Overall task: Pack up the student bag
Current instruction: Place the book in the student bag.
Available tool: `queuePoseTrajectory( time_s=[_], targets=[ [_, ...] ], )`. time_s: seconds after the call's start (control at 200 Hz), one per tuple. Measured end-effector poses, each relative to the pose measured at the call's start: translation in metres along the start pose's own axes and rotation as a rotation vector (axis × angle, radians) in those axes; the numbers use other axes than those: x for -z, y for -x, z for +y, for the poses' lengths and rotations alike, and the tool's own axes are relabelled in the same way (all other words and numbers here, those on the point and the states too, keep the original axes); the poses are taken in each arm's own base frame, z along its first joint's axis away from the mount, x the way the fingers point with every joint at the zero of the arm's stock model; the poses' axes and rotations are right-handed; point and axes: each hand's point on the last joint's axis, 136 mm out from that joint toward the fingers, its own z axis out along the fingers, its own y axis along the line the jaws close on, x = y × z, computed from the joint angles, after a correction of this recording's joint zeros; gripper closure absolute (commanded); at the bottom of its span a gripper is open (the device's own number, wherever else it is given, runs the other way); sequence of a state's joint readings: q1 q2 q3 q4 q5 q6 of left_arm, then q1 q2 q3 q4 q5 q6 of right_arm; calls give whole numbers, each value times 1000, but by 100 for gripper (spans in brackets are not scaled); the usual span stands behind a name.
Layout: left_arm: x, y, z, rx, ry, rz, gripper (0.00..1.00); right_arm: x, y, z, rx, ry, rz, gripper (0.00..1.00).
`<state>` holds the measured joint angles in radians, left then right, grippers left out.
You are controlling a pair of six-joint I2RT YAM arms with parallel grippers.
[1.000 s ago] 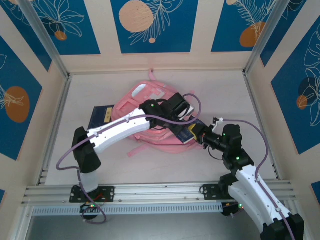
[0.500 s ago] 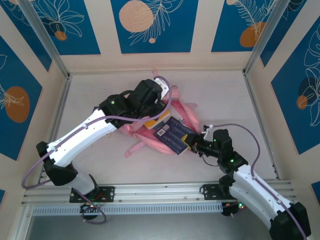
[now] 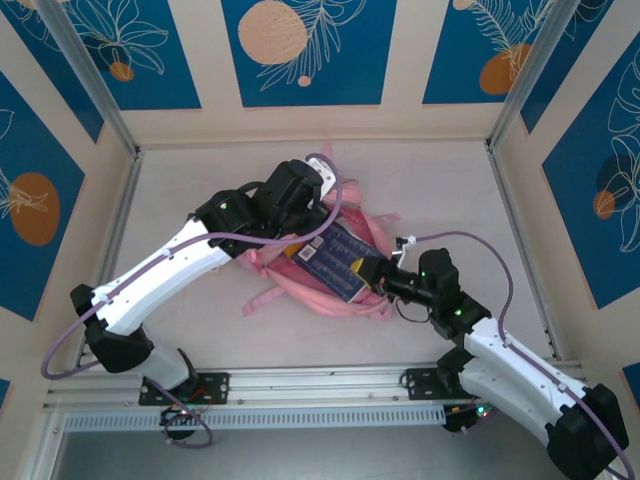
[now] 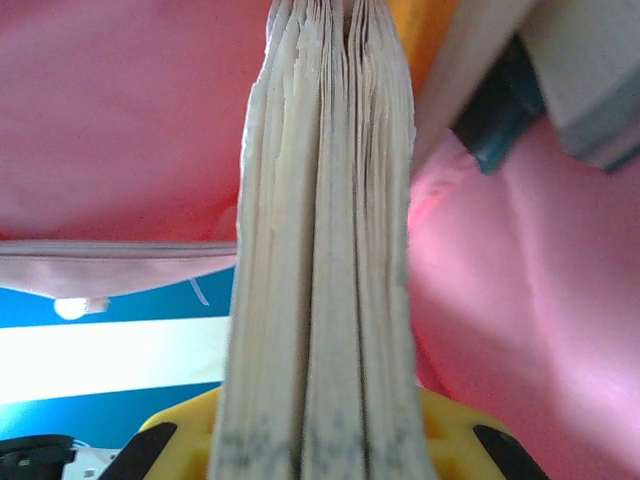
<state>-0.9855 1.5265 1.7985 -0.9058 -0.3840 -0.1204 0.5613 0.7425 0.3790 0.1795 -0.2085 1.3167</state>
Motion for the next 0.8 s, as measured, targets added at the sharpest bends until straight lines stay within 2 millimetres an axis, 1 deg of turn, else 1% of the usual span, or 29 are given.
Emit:
queuePoseTrajectory(
  time_s=[0.1, 0.235, 0.395, 0.55, 0.64, 0.8],
  targets=[
    [-1, -2, -2, 0, -8, 3, 100, -5, 4, 9, 7, 21, -3, 100],
    [0, -5, -2, 1, -15, 0, 100, -19, 8, 5, -17, -11, -2, 100],
    [1, -6, -4, 7, -27, -9, 100, -43, 11, -7, -28, -81, -11, 100],
    [2, -7, -8, 10, -55, -13, 100, -67, 16, -24, -37, -171, -39, 100],
    [1, -7, -11, 11, -72, -13, 100, -84, 27, -26, -46, -202, -66, 100],
    [1, -8, -16, 15, -104, -8, 100, -123, 53, -13, -61, -225, -121, 99]
  ],
)
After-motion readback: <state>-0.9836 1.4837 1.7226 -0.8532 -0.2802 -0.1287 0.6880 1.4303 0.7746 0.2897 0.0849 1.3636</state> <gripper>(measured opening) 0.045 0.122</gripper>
